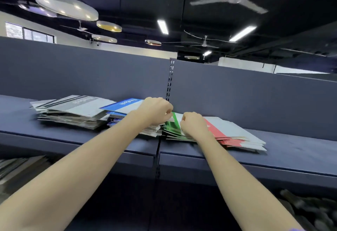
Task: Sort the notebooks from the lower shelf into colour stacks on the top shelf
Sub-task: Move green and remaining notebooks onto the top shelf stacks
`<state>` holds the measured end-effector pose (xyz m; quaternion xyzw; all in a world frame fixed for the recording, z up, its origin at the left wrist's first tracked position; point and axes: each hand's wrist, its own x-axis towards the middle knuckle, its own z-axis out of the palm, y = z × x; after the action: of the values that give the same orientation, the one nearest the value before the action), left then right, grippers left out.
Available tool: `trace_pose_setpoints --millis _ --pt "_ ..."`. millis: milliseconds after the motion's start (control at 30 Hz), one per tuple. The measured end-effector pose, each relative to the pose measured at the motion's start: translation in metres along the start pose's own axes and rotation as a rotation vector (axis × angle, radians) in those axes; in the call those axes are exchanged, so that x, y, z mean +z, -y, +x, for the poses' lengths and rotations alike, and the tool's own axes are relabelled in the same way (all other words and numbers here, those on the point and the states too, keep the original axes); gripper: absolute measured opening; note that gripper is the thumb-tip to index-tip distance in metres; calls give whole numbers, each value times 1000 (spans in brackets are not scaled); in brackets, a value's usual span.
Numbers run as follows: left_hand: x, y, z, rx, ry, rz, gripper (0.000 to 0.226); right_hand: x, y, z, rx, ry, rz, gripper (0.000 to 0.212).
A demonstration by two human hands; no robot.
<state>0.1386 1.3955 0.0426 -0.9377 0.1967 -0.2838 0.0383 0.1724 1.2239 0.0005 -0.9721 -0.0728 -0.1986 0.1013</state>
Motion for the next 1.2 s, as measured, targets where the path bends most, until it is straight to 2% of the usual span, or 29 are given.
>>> trace_pose_setpoints --millis 100,167,267,467,600,700,867,1033,1200 --pt "3 -2 -14 80 -11 -48 23 -2 7 -23 22 -71 130 23" --pt "-3 -2 -25 134 -22 -86 23 -5 11 -45 29 -177 139 25" --pt "-15 -5 -48 246 -57 -151 20 -5 20 -85 42 -318 147 15" --pt "-19 -18 -121 356 3 -402 14 13 46 -172 204 -468 326 8" --pt "8 -13 -178 370 157 -466 12 50 70 -220 258 -298 335 3" --pt "50 5 -219 332 334 -405 19 86 88 -248 317 -121 311 6" --pt "123 69 -283 133 532 -355 31 146 135 -266 284 116 295 16" --pt "160 126 -341 -53 563 -348 38 192 192 -260 207 254 309 20" --pt "173 171 -383 -205 613 -316 34 233 243 -249 115 354 354 23"
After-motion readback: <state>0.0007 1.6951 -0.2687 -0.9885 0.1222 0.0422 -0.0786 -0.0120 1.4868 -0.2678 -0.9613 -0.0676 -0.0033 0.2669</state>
